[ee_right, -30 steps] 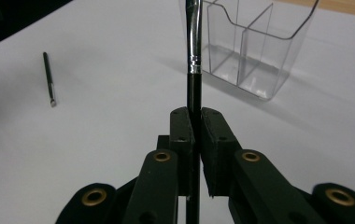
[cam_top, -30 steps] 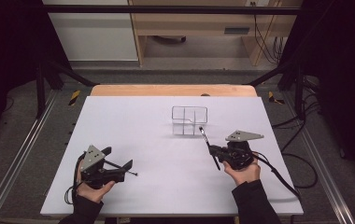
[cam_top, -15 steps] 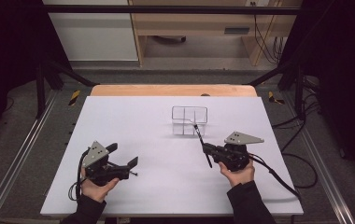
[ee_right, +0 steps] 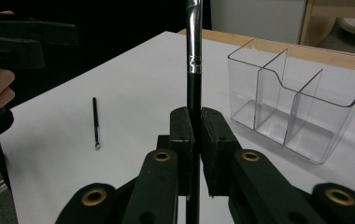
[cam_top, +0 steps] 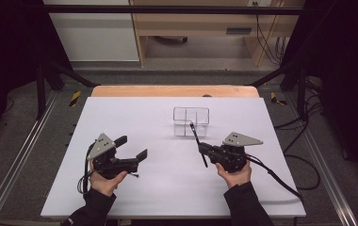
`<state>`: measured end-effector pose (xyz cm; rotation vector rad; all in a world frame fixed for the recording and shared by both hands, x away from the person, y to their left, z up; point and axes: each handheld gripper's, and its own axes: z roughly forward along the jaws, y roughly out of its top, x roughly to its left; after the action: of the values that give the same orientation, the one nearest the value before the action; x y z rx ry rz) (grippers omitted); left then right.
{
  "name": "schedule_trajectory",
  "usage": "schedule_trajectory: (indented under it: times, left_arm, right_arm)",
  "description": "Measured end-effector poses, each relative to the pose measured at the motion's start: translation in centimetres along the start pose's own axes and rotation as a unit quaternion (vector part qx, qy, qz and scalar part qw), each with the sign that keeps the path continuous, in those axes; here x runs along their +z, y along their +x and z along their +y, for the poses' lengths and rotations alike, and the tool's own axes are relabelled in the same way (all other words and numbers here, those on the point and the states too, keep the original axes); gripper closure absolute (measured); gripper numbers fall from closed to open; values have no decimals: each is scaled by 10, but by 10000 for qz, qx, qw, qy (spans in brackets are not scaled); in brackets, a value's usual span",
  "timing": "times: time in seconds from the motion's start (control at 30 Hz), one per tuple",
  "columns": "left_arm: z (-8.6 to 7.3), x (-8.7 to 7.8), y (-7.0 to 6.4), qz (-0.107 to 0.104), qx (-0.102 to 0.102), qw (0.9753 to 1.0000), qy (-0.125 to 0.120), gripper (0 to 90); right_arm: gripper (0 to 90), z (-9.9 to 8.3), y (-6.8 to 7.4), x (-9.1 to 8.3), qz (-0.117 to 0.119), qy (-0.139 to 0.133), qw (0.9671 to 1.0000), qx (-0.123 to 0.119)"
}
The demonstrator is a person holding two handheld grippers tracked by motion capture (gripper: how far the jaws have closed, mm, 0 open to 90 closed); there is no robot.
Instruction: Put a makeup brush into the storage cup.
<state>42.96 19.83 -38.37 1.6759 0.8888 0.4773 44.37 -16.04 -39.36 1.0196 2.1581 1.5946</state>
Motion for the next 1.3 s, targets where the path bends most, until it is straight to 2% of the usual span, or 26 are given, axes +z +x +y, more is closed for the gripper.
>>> schedule_trajectory:
  times: [0.37, 0.73, 1.3]
  left_arm:
    - [14, 20, -15, -216, 32, 9997, -60, 76]
    - [17, 35, -22, -473, -218, 9985, -179, 92]
    - [18, 58, -39, -801, -396, 9956, -278, 116]
  right_arm:
    - [842, 1, 5, 4, 86, -50, 9999, -66]
    - [842, -2, 8, 9, 125, -57, 9999, -75]
    - [842, -4, 10, 9, 143, -90, 9998, -80]
